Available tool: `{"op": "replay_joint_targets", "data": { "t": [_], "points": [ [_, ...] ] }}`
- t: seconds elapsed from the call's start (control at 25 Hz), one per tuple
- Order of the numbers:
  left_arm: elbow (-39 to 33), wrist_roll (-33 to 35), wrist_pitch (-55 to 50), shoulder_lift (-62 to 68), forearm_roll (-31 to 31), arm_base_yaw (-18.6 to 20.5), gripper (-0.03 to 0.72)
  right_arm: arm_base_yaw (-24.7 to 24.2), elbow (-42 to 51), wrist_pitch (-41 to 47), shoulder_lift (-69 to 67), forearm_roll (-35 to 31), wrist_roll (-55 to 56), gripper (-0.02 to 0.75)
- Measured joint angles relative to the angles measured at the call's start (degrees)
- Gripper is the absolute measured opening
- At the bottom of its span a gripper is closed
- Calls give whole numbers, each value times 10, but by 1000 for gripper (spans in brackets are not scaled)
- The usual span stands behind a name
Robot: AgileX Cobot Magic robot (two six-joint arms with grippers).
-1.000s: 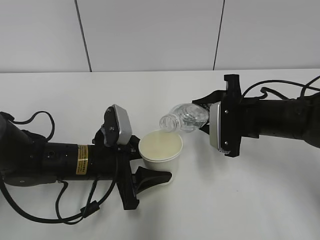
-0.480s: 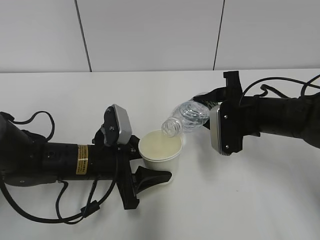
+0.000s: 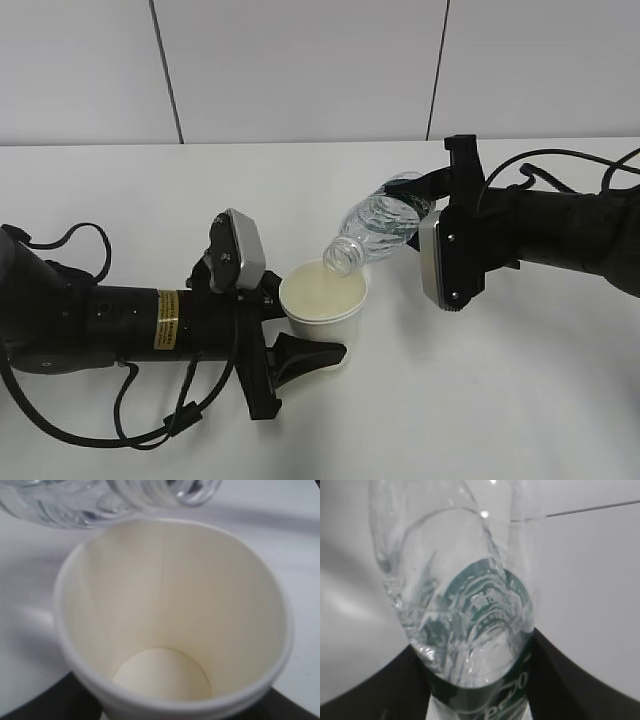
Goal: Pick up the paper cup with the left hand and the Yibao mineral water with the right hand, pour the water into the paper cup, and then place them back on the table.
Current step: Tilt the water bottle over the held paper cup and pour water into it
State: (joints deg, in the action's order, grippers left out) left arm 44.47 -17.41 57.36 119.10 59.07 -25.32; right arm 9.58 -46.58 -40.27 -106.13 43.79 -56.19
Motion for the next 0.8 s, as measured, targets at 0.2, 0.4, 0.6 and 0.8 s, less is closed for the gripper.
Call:
{"op": "replay_joint_targets", "data": {
  "t": [0.2, 0.4, 0.6, 0.8],
  "points": [
    [0, 0, 1, 0, -2, -3, 431, 0, 0, -16, 0, 0, -19, 380],
    [0, 0, 0, 0, -4, -4, 431, 0, 0, -25, 0, -3, -61, 380],
    [0, 0, -1, 0, -4, -8, 431, 0, 0, -33, 0, -7, -91, 380],
    [0, 0, 0, 0, -4, -12, 431, 2, 0, -42, 0, -11, -110, 380]
  ]
}}
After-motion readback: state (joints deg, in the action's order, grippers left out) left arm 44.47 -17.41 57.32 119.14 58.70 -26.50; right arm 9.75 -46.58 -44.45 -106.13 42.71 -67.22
